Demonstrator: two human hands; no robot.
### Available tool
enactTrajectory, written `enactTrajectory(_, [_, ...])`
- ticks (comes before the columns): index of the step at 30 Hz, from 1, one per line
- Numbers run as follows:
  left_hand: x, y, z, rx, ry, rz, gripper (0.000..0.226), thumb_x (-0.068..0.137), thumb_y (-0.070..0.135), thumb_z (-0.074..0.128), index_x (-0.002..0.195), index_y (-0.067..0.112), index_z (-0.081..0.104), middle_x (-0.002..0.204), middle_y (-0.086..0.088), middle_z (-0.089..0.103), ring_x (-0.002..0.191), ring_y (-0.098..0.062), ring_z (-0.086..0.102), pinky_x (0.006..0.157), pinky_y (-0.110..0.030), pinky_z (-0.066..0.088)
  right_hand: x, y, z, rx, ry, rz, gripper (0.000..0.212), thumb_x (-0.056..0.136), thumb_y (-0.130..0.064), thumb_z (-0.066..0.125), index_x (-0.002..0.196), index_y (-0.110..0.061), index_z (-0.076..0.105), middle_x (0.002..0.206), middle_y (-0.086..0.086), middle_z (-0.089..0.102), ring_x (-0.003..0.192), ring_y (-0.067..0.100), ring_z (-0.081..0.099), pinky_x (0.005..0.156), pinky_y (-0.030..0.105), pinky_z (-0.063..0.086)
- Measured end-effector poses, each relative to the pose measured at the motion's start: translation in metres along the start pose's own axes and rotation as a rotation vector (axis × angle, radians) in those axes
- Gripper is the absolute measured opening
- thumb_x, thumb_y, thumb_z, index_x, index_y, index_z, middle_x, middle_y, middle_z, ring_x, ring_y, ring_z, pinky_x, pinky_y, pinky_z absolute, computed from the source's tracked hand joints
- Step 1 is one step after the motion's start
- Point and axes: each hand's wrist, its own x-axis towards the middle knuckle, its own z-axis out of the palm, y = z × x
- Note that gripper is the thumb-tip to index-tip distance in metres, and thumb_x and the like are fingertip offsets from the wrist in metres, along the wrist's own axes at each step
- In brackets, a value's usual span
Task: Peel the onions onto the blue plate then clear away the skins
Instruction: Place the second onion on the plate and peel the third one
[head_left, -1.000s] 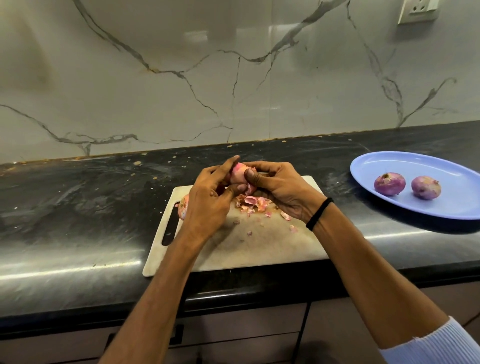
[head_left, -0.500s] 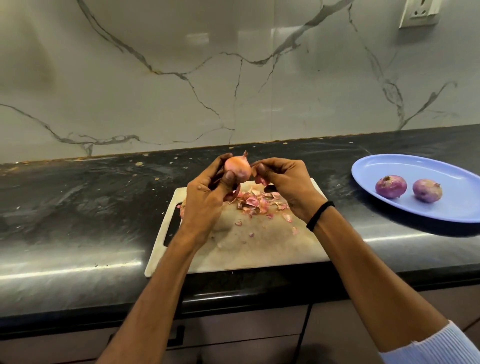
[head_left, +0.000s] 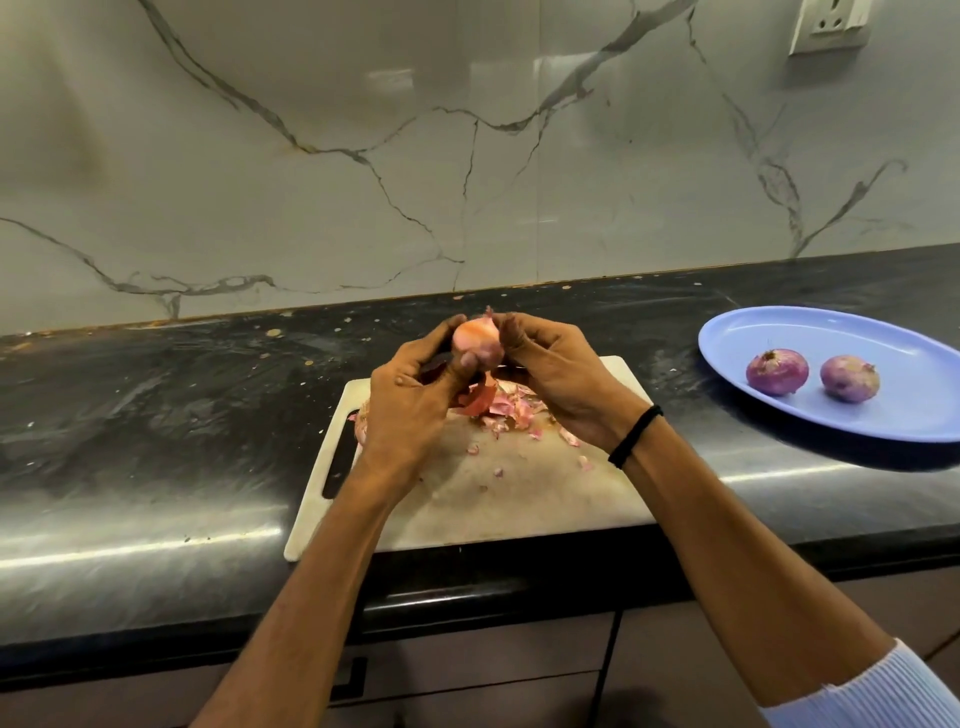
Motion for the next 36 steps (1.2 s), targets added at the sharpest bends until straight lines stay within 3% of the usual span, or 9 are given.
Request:
enactTrajectory(6, [-0.001,0.005,0.001,0.067,0.153,0.078,0.025,0.088,0.01,0.071,0.112,0.018,0.071,0.1,-0.002,0.072,0.088,-0.005,0.071,0.073,-0.015,0.056,-0.004,-0.004,0.004,0.199,-0.062,0.081,0.051,0.083,-0.029,0.064,0.125,0.0,0.062,0.119,0.023,0.067,0.109,0.034,0.067,0.093,0.046,0.056])
enactTrajectory(9, [0.002,0.003,0.001,0.062,0.201,0.082,0.023,0.087,0.008,0.073,0.109,0.011,0.074,0.096,-0.002,0.075,0.087,-0.007,0.073,0.077,-0.022,0.059,-0.005,-0.008,0.005,0.264,-0.056,0.118,0.039,0.095,-0.021,0.059,0.127,0.001,0.06,0.121,0.023,0.065,0.104,0.033,0.069,0.081,0.034,0.061])
enactTrajectory(12, [0.004,0.003,0.002,0.048,0.223,0.051,0.022,0.088,0.008,0.072,0.11,0.008,0.074,0.097,0.0,0.076,0.089,-0.011,0.074,0.078,-0.026,0.06,-0.005,-0.01,0.005,0.305,-0.06,0.151,0.036,0.099,-0.019,0.057,0.126,0.004,0.06,0.122,0.026,0.064,0.102,0.035,0.07,0.077,0.032,0.061])
enactTrajectory(20, [0.006,0.013,0.003,-0.326,0.369,-0.117,0.015,0.09,0.004,0.067,0.098,0.014,0.074,0.084,-0.002,0.077,0.072,-0.02,0.075,0.065,-0.022,0.059,0.0,-0.013,0.001,0.441,0.064,0.219,0.038,0.096,-0.023,0.062,0.114,0.01,0.062,0.113,0.025,0.066,0.103,0.037,0.068,0.088,0.049,0.058])
enactTrajectory(23, [0.003,0.015,0.002,-0.206,0.406,-0.055,0.021,0.091,0.003,0.066,0.108,0.015,0.069,0.084,0.001,0.073,0.068,-0.006,0.073,0.062,-0.013,0.055,0.001,-0.014,-0.003,0.509,0.139,0.207,0.038,0.095,-0.025,0.062,0.112,0.009,0.062,0.114,0.026,0.064,0.104,0.037,0.068,0.089,0.048,0.058])
enactTrajectory(26, [0.002,0.003,-0.001,0.103,0.344,0.073,0.023,0.092,0.007,0.067,0.113,0.014,0.071,0.098,-0.002,0.073,0.081,-0.011,0.074,0.068,-0.02,0.06,0.002,-0.015,-0.004,0.567,0.187,0.195,0.043,0.094,-0.027,0.063,0.117,0.009,0.058,0.117,0.025,0.061,0.107,0.036,0.067,0.09,0.047,0.058])
enactTrajectory(29, [0.005,-0.011,-0.003,0.497,0.24,0.19,0.029,0.092,0.012,0.069,0.121,0.013,0.07,0.113,-0.004,0.07,0.102,-0.014,0.066,0.088,-0.023,0.056,0.002,-0.016,-0.004,0.612,0.198,0.195,0.045,0.095,-0.029,0.062,0.116,0.009,0.056,0.115,0.024,0.057,0.104,0.035,0.066,0.088,0.045,0.059])
enactTrajectory(33, [0.006,-0.012,0.006,0.651,0.125,0.224,0.058,0.092,0.022,0.07,0.145,0.017,0.048,0.135,-0.008,0.06,0.132,-0.025,0.041,0.109,-0.033,0.03,0.003,-0.014,-0.004,0.608,0.165,0.21,0.049,0.095,-0.032,0.061,0.119,0.011,0.054,0.118,0.027,0.057,0.112,0.039,0.064,0.09,0.047,0.058])
enactTrajectory(36, [0.008,-0.017,0.007,0.671,0.109,0.222,0.07,0.092,0.036,0.068,0.152,0.017,0.037,0.142,-0.01,0.054,0.139,-0.025,0.03,0.113,-0.041,0.03,0.004,-0.012,-0.004,0.587,0.157,0.233,0.053,0.093,-0.034,0.061,0.121,0.01,0.052,0.127,0.031,0.056,0.115,0.042,0.062,0.09,0.05,0.056])
